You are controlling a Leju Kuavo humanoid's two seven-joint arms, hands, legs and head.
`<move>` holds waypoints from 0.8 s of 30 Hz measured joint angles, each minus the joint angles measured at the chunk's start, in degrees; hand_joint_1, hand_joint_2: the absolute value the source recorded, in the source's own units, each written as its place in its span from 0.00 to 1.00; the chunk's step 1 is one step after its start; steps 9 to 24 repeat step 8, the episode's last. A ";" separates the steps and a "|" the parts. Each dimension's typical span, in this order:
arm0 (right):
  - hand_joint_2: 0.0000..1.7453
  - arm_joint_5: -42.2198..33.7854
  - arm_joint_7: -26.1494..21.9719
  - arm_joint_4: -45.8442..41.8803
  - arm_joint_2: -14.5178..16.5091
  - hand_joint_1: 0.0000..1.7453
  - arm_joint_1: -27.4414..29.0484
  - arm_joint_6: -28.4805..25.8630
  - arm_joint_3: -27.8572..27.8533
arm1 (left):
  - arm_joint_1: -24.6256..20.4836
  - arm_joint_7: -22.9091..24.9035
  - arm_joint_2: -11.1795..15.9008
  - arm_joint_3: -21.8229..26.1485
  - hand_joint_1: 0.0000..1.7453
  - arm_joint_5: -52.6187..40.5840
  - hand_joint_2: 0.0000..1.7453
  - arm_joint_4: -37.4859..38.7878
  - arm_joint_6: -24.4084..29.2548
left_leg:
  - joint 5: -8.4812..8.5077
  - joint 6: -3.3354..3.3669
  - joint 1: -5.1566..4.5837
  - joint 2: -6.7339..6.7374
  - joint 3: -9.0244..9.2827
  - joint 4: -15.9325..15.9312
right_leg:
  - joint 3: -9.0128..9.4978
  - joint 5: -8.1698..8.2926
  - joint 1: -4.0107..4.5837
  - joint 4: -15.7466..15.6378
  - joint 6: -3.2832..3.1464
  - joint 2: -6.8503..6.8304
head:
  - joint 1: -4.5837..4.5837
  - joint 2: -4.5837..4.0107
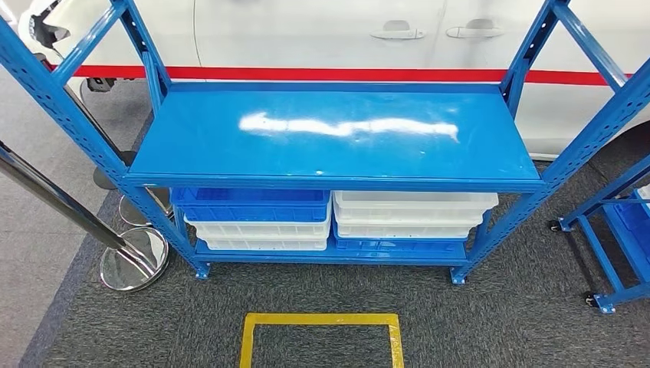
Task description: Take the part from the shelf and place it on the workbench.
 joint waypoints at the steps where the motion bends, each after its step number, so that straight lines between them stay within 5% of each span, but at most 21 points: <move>1: 0.00 -0.01 -0.02 0.00 0.00 0.00 0.01 -0.02 -0.01 | 0.00 0.00 0.00 0.00 0.00 0.02 0.00 0.00 0.03 | 0.01 0.03 -0.05 0.00 0.00 0.00 | 0.01 0.00 -0.04 -0.01 0.04 -0.01 | 0.01 0.00; 2: 0.00 -0.04 -0.04 0.00 0.01 0.00 0.01 -0.02 -0.02 | 0.01 -0.01 0.00 0.00 0.00 0.05 0.00 0.00 0.05 | 0.02 0.07 -0.13 -0.01 -0.01 0.01 | 0.02 -0.01 -0.11 -0.04 0.11 -0.01 | 0.01 0.00; 5: 0.00 0.07 -0.01 0.00 0.02 0.00 0.00 0.25 -0.07 | -0.07 0.28 0.18 0.02 0.00 0.10 0.75 0.00 0.58 | -0.08 0.38 -0.49 -0.01 0.02 0.02 | 0.17 0.01 -0.37 -0.29 0.47 -0.01 | 0.00 0.00; 6: 0.25 0.20 0.03 0.00 0.02 0.00 0.00 0.34 -0.08 | -0.11 0.54 0.26 0.02 0.00 0.07 1.00 0.00 0.92 | -0.13 0.48 -0.59 -0.01 0.04 0.02 | 0.22 0.03 -0.42 -0.37 0.55 -0.01 | 0.00 0.00; 8: 0.67 0.42 0.08 0.00 0.02 0.00 -0.02 0.38 -0.10 | -0.13 1.00 0.32 0.02 0.00 0.00 1.00 0.00 1.46 | -0.14 0.52 -0.64 -0.01 0.06 0.02 | 0.25 0.03 -0.45 -0.42 0.59 -0.01 | 0.00 0.00; 24: 0.67 0.42 0.08 0.00 0.02 0.00 -0.02 0.38 -0.10 | -0.13 1.00 0.32 0.02 0.00 0.00 1.00 0.00 1.46 | -0.14 0.52 -0.64 -0.01 0.06 0.02 | 0.25 0.03 -0.45 -0.42 0.59 -0.01 | 0.00 0.00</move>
